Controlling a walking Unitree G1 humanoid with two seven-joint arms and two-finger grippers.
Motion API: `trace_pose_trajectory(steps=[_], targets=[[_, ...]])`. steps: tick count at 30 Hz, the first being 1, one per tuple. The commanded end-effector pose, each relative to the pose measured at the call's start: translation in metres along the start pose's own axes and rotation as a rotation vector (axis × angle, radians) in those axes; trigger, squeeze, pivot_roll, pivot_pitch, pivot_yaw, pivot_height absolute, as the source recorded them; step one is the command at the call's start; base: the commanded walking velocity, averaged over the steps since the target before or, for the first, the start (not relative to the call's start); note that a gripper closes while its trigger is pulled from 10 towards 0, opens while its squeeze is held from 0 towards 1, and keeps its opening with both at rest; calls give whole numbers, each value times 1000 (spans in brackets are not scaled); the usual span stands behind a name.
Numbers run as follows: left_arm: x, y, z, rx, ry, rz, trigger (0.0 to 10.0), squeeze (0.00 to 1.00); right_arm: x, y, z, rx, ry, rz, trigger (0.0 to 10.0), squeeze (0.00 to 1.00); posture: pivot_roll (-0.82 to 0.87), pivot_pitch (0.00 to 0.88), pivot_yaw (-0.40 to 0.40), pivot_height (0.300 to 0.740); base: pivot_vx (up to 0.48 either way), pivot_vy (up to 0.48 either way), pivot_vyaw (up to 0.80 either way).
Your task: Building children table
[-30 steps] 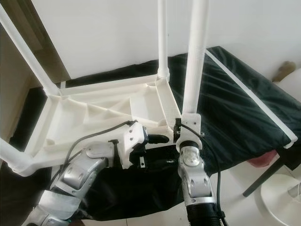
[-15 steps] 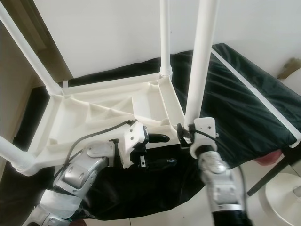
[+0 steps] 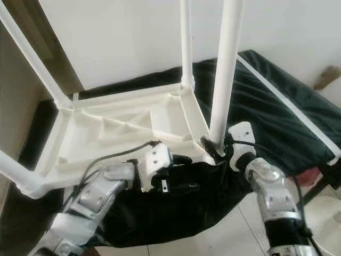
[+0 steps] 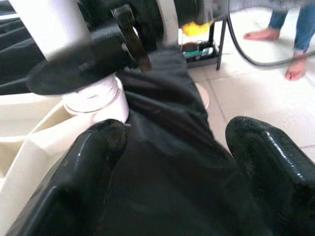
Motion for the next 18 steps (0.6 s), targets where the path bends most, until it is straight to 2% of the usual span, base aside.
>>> trace_pose_trajectory(steps=[1,4,10,11,12,13,14,18], targets=[[-10,15,3,180,80,-17,10000,0,-6,8,-7,61,30,4,10000,0,-99,0,115,740,0,0,0],[-11,19,2,210,90,-27,10000,0,-8,11,-16,105,54,11,10000,0,-96,0,112,740,0,0,0],[-8,30,1,292,82,-41,10000,0,-10,12,-21,133,63,27,10000,0,-87,0,101,740,0,0,0],[-7,33,0,321,80,-42,10000,0,-11,14,-22,149,67,36,7333,0,-87,0,99,740,0,0,0],[-8,36,-1,339,83,-36,10000,0,-11,15,-24,165,70,45,2314,0,-87,0,99,740,0,0,0],[-8,36,-1,339,83,-36,10000,0,-11,15,-24,165,70,45,2314,0,-87,0,99,740,0,0,0],[-9,36,-1,345,87,-31,10000,0,-12,15,-24,175,72,48,0,0,-88,0,96,740,0,0,0],[-11,36,-5,365,86,22,10000,0,-15,13,-21,184,78,53,0,0,-89,0,97,740,0,0,0]])
Point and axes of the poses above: a point about 5 cm out from each wrist's last joint towards the gripper, its own z axis pointing back from the gripper into the wrist, its own x axis along the axis of the wrist's last joint, y = z × x, the point moved 3 cm from there along -z, pointing out of the wrist towards the gripper, and after that the axes turned 14 degrees about -z, right-handed, at the moved point
